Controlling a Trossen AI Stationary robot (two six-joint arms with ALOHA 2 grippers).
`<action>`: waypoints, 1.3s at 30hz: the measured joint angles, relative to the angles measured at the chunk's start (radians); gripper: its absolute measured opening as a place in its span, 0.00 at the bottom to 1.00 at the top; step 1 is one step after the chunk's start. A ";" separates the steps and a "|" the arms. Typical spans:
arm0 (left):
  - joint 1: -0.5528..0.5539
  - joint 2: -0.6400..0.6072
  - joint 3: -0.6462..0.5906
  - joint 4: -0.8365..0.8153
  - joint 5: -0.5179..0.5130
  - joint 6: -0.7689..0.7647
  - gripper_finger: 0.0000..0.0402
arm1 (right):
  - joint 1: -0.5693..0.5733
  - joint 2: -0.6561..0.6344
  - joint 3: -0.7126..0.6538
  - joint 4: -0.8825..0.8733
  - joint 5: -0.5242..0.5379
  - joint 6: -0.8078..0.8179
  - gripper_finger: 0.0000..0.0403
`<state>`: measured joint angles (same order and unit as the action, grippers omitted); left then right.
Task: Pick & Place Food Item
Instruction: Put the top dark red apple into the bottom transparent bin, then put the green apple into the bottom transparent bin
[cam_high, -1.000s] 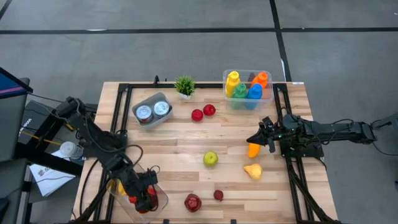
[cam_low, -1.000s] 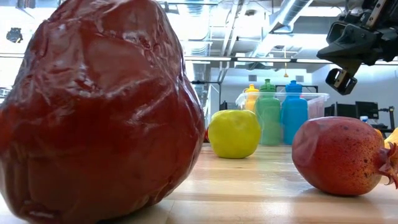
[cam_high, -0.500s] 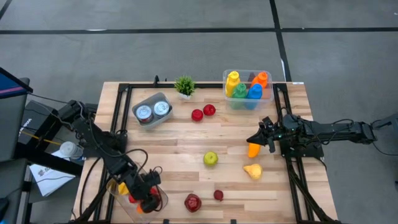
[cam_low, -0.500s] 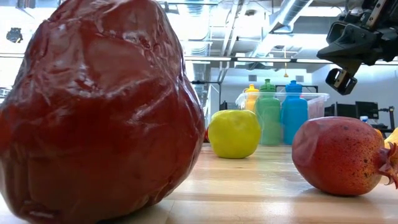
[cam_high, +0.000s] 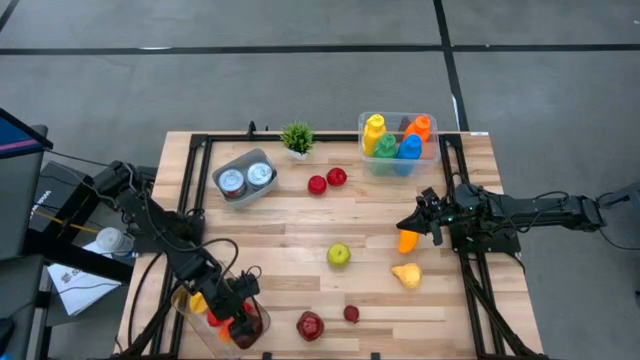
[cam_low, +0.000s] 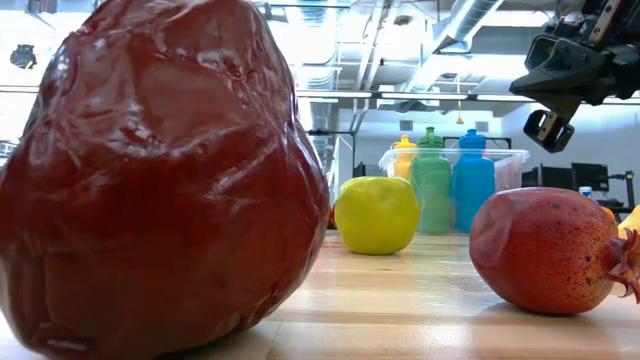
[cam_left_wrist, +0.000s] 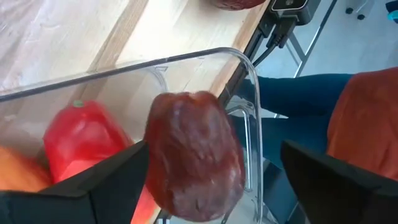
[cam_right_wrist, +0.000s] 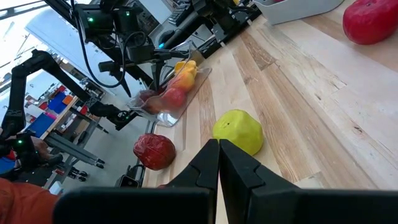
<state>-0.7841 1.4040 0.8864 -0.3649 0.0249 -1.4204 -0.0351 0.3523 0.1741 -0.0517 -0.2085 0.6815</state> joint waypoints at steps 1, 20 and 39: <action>0.000 0.000 0.000 0.000 -0.001 0.000 0.89 | 0.000 0.000 0.000 0.000 0.000 0.000 0.01; 0.272 -0.303 0.001 0.096 -0.067 0.542 0.88 | 0.000 0.000 0.000 0.000 0.000 0.000 0.01; 0.736 0.151 0.000 0.700 0.036 1.450 0.89 | 0.000 0.000 0.000 0.000 0.000 0.000 0.01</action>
<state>-0.0477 1.5551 0.8866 0.3350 0.0608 0.0296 -0.0351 0.3527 0.1741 -0.0517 -0.2087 0.6813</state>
